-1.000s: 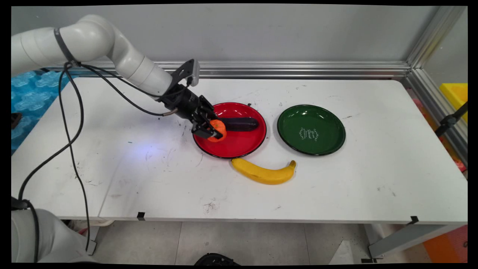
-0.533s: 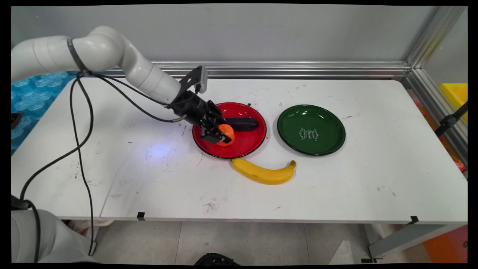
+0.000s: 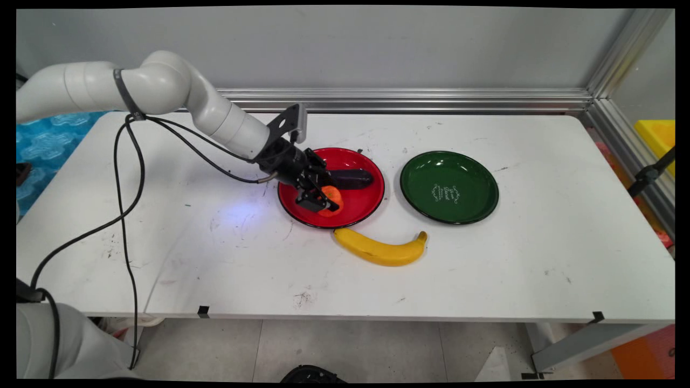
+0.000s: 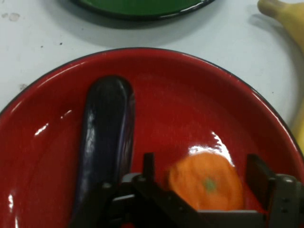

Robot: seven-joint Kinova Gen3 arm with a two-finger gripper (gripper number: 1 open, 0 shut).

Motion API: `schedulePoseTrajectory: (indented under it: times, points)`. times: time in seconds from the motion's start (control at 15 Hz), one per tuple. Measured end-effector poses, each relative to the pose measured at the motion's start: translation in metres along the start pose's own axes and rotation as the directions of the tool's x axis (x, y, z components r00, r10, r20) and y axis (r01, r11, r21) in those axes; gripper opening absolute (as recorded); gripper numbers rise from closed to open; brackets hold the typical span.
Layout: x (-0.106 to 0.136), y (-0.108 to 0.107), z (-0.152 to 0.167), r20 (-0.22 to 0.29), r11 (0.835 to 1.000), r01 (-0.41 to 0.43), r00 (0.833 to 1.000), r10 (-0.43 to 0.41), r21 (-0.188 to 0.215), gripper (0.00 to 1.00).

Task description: Place the picked object on the red plate

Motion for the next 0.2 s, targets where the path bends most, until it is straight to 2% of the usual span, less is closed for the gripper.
schedulePoseTrajectory:
  times: [0.2]
  points:
    - [-0.0005, -0.0014, 0.0046, -0.003, 1.000, -0.004, 1.000, 0.004, 0.004, 1.00]
